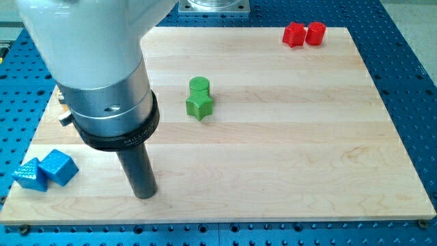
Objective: Move your arm to the left of the green star
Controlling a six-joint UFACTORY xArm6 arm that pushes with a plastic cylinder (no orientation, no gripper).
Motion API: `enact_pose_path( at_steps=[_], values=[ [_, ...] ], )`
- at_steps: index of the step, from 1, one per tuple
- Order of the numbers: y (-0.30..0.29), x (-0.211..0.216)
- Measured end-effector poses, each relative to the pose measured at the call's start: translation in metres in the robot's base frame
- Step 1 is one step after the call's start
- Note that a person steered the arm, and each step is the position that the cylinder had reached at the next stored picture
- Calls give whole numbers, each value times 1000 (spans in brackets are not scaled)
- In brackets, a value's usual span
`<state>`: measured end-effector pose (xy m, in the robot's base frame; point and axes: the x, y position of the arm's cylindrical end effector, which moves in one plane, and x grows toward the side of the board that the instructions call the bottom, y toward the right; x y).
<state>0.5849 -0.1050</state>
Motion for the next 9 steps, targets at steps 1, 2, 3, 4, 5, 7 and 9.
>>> enact_pose_path(
  at_steps=[1, 2, 3, 4, 5, 7, 9],
  values=[
    [-1, -7],
    [-8, 8],
    [-27, 12],
    [-28, 4],
    [-27, -8],
    [-46, -8],
    [-55, -44]
  ],
)
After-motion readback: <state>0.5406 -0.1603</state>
